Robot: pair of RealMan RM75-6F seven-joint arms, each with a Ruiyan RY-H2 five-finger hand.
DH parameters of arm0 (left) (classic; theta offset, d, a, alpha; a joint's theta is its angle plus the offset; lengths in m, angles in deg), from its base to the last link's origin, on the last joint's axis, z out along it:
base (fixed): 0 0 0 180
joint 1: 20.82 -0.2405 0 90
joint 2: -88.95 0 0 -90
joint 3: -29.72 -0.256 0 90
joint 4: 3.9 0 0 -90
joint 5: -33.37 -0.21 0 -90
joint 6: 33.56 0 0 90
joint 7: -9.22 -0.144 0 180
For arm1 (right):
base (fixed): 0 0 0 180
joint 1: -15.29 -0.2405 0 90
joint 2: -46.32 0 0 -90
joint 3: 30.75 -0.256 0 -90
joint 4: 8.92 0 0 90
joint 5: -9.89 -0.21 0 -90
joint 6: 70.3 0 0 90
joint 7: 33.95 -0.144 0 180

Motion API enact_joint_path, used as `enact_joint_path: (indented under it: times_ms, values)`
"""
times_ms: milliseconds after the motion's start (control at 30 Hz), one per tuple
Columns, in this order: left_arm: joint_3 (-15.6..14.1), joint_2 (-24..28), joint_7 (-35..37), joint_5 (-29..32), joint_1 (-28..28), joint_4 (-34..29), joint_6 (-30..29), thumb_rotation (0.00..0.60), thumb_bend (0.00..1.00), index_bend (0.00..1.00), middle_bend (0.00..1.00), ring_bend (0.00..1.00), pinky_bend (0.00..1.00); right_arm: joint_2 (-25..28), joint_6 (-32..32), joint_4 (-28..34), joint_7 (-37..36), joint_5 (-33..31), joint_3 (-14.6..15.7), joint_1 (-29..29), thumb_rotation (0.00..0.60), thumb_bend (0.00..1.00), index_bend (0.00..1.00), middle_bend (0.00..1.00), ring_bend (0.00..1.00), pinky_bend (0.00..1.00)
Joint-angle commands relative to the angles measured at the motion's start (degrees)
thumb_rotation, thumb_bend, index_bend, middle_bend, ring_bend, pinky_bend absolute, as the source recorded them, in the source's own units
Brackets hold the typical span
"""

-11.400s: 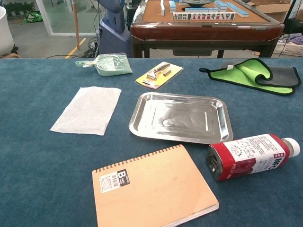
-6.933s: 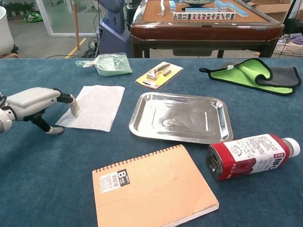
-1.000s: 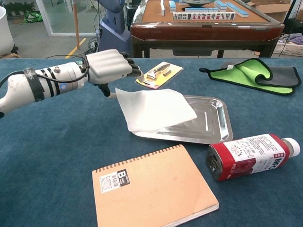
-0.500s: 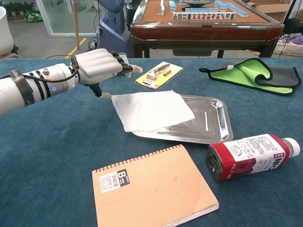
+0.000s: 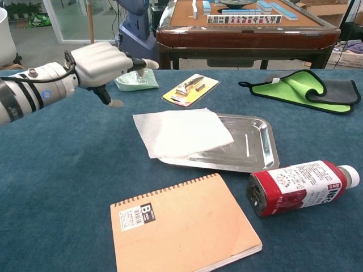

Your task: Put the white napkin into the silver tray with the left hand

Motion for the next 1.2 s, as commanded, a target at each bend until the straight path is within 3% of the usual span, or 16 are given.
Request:
enact_joint_path:
  times_ms: [33,133,233,400,600,1033,1200]
  values:
    - [1.42,3.54,4.44,0.45,-0.42,-6.21,-0.24,0.600,0.20,0.19,0.68,0.63,0.64,-0.05,-0.01,0.04,0.13,0.09,0.00,-0.04,0.600,0.08,0.24,0.26,0.19,0.19]
    - [2.03,5.83,9.04,1.82,0.04,-12.05,2.95,0.600,0.26,0.25,0.93,0.90,0.90,-0.17,0.03,0.04,0.19,0.00,0.01,-0.04,0.600,0.08,0.24,0.26,0.19,0.19]
    - [2.03,8.12,10.61,3.31,1.22,-16.91,7.84,0.600,0.32,0.24,1.00,1.00,1.00,-0.29,0.14,0.02,0.28,-0.08,0.05,-0.06,0.600,0.08,0.24,0.26,0.20,0.19]
    - [2.19,9.73,7.79,8.12,4.05,-21.24,17.14,0.600,0.36,0.10,1.00,1.00,1.00,-0.24,0.03,-0.03,0.22,-0.08,0.06,0.03,0.600,0.08,0.24,0.26,0.20,0.19]
    - [2.94,8.20,3.74,14.43,7.50,-21.54,24.20,0.600,0.40,0.02,1.00,1.00,1.00,-0.25,0.34,-0.29,0.09,-0.44,0.10,0.05,0.600,0.08,0.24,0.26,0.20,0.19]
    - [3.12,2.08,-5.43,28.99,15.21,-15.89,30.38,0.600,0.40,0.04,1.00,1.00,1.00,-0.40,1.05,-0.99,-0.42,-1.08,0.07,-0.08,0.600,0.08,0.24,0.26,0.20,0.19]
    - [1.52,-0.31,-9.52,36.40,18.27,-12.52,30.68,0.600,0.40,0.05,1.00,1.00,1.00,-0.41,1.21,-1.44,-0.85,-1.35,0.09,0.00,0.600,0.08,0.24,0.26,0.20,0.19]
